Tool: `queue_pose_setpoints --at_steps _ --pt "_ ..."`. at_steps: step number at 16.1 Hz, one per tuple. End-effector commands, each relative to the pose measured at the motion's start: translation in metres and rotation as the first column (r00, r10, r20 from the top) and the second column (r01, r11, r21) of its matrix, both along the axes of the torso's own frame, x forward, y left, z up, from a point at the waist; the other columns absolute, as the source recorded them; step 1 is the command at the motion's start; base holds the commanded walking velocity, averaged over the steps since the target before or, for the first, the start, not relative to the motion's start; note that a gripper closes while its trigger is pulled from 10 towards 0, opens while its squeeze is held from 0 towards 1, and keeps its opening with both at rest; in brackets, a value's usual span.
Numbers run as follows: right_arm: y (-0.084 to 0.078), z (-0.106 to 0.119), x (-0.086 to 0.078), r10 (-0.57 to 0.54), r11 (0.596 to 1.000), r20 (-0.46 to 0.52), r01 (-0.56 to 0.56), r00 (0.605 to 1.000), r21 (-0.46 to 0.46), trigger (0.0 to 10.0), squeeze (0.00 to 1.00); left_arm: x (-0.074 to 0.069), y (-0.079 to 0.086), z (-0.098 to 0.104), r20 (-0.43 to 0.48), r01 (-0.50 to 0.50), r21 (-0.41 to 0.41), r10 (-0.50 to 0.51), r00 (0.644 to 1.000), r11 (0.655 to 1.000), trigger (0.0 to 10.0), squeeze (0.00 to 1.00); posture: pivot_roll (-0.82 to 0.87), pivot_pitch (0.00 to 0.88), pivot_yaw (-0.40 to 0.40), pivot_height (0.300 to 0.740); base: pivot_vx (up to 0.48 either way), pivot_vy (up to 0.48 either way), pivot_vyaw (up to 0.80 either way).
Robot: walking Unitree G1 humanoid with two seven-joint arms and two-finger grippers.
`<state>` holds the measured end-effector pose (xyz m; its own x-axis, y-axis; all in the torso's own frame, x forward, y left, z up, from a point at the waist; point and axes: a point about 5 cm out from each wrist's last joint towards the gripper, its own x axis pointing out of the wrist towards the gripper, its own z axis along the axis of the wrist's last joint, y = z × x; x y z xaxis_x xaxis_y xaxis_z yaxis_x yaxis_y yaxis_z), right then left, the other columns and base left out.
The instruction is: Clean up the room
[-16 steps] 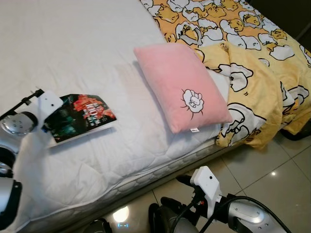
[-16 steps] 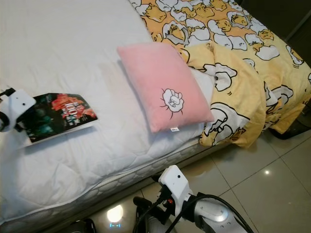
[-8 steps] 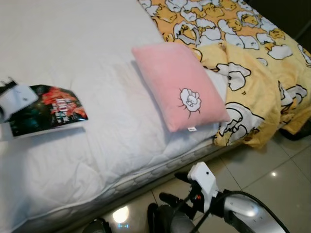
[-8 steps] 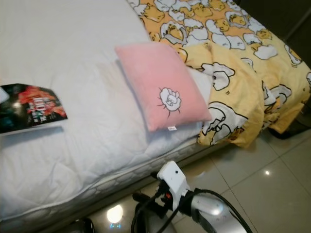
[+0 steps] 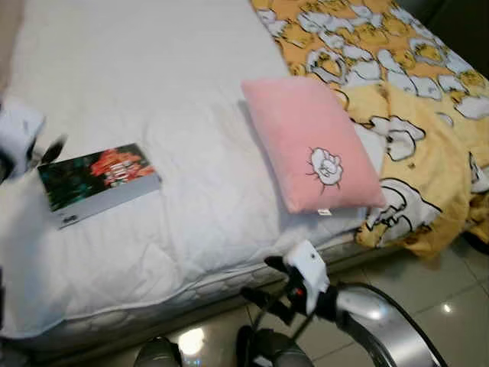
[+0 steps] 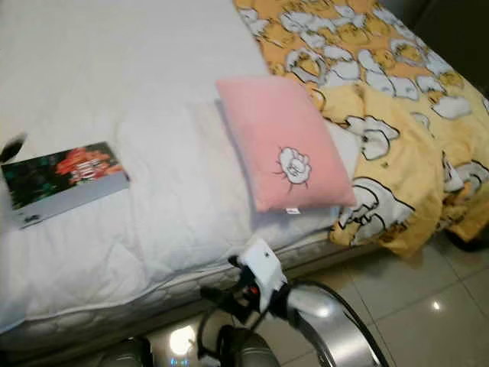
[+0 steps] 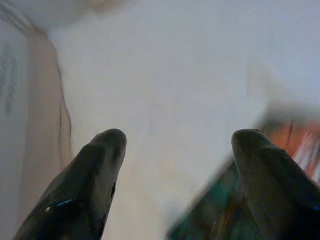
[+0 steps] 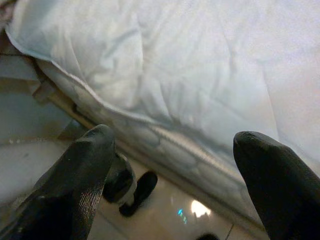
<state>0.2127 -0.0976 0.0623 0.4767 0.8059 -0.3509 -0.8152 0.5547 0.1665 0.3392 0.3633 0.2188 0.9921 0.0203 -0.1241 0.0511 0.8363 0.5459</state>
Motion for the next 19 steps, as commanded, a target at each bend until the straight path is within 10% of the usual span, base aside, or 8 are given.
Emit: queue_pose_setpoints --at_steps 1,4,5,7,10,14,19 --pt "-0.005 -0.005 0.001 -0.011 1.000 -0.001 0.011 1.000 -0.024 10.0 0.00 0.006 -0.009 0.016 0.093 0.048 -0.051 -0.043 0.995 0.998 10.0 1.00 -0.13 0.056 -0.098 0.740 0.000 0.000 0.00" --pt "0.000 -0.003 0.016 -0.076 0.997 0.063 0.077 0.995 -0.008 10.0 0.00 0.009 -0.030 -0.011 0.083 0.119 -0.034 -0.116 0.990 0.992 10.0 1.00 -0.11 0.028 -0.072 0.740 0.000 0.000 0.00" --pt "0.002 0.001 0.030 -0.146 0.989 0.111 0.145 0.983 0.018 10.0 0.00 0.006 -0.046 -0.034 0.152 0.103 -0.152 -0.080 0.985 0.983 10.0 0.00 -0.09 0.018 -0.063 0.740 0.000 0.000 0.00" --pt "0.003 0.002 0.037 -0.174 0.985 0.133 0.171 0.976 0.030 10.0 0.00 0.001 -0.056 -0.047 0.224 0.093 -0.240 -0.038 0.974 0.966 10.0 0.00 -0.08 0.013 -0.063 0.740 0.000 0.000 0.00" --pt "0.009 -0.001 0.039 -0.155 0.988 0.129 0.152 0.979 0.034 10.0 0.00 -0.007 -0.080 -0.069 0.184 0.175 -0.151 -0.146 0.972 0.973 10.0 0.00 -0.04 0.014 -0.074 0.740 0.000 0.000 0.00" --pt "0.015 0.003 0.045 -0.196 0.977 0.134 0.181 0.971 0.112 10.0 0.00 -0.017 -0.075 -0.088 0.178 0.048 -0.143 -0.022 0.984 0.989 10.0 0.00 -0.04 0.015 -0.074 0.740 0.000 0.000 0.00" --pt "0.007 -0.006 0.034 -0.201 0.977 0.114 0.190 0.973 0.100 10.0 0.00 -0.023 -0.106 -0.105 -0.016 0.304 -0.058 -0.305 0.952 0.951 10.0 0.00 -0.06 0.035 -0.074 0.740 0.000 0.000 0.00"
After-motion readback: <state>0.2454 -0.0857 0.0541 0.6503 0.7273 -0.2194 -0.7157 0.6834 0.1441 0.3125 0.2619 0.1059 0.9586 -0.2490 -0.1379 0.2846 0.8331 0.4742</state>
